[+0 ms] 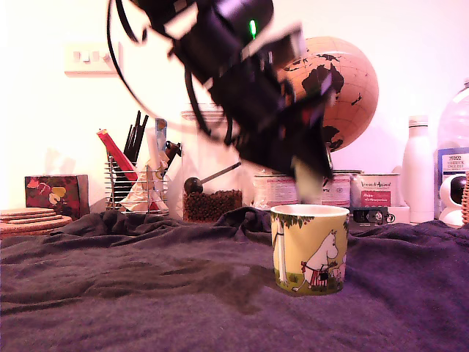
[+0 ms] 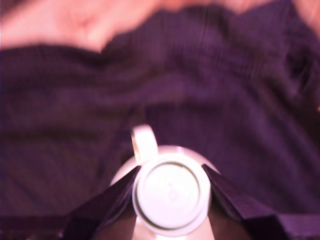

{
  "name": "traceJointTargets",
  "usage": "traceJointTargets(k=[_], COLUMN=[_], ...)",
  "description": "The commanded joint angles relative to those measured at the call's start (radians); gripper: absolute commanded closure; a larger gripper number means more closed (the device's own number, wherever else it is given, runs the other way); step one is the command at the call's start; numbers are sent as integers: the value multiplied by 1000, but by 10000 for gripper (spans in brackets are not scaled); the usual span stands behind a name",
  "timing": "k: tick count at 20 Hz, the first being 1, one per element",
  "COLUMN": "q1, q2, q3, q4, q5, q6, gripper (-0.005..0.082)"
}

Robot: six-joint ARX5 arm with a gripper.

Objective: Pick up the coffee capsules on the table and drop them inside the coffee cup

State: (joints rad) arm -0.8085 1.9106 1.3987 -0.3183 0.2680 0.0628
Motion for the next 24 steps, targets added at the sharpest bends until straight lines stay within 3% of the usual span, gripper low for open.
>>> traceJointTargets(k=[1, 12, 17, 21, 24], q1=[2, 2, 2, 2, 2], q2=[22, 22, 22, 22, 21], q3=[6, 6, 6, 6, 9], q4=[-5, -45, -47, -51, -52], q5=[4, 4, 3, 4, 4], q6=[11, 17, 16, 16, 18], gripper=[447, 438, 200, 208, 373])
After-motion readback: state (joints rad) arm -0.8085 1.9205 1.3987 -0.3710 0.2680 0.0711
